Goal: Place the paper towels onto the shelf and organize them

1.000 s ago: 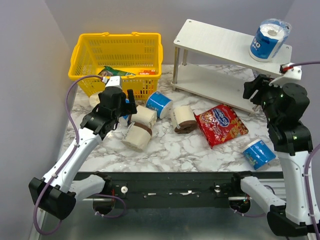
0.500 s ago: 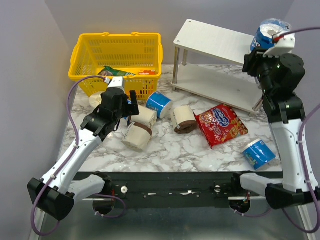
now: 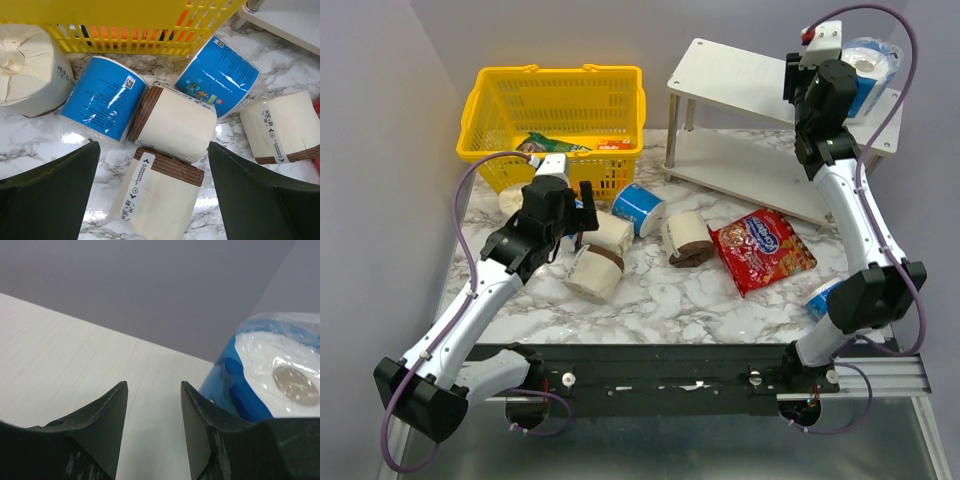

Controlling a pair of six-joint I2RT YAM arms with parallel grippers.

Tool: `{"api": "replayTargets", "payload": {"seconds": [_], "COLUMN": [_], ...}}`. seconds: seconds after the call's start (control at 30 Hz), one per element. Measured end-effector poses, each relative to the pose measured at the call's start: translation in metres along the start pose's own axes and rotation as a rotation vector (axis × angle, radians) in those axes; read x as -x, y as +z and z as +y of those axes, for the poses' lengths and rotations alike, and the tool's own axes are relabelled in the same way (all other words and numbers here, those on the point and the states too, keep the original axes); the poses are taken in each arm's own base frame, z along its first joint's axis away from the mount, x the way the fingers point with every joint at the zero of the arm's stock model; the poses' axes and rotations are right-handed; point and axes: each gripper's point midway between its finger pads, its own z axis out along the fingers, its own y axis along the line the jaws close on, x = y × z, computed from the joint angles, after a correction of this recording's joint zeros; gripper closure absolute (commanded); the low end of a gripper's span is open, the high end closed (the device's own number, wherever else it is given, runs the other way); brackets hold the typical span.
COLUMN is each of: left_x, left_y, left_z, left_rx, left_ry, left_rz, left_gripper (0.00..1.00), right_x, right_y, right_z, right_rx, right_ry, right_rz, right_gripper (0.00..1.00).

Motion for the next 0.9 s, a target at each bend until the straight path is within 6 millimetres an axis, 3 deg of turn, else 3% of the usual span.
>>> {"api": "replayTargets", "payload": {"seconds": [0.2, 0.33, 0.57, 0.9], "left_x": [-0.002, -0.006, -0.012, -0.013], "left_y": [0.002, 0.007, 0.014, 0.015], "left_z": [0.000, 0.000, 0.001, 0.001], "left_rx": [0.003, 0.011, 0.021, 0.024], "left_ry": [0.003, 0.011, 0.019, 0.021], "left_rz": [0.007, 0.026, 0.050, 0.053], "left_gripper": [0.01, 0.01, 0.01, 0.01], "right_x": [0.012, 0.002, -0.023, -0.037], "right_y": [0.046, 0.059, 0.061, 0.045], "right_z": [-0.010, -0.018, -0.034, -0.055], "right_rx": [-0.137, -0.225, -0.345, -0.418], "right_ry": [-0.060, -0.093, -0.134, -0.145], "right_rz": [-0.035, -0.007, 0.074, 0.123], "right_gripper": [0.40, 0.40, 0.40, 0.40]}}
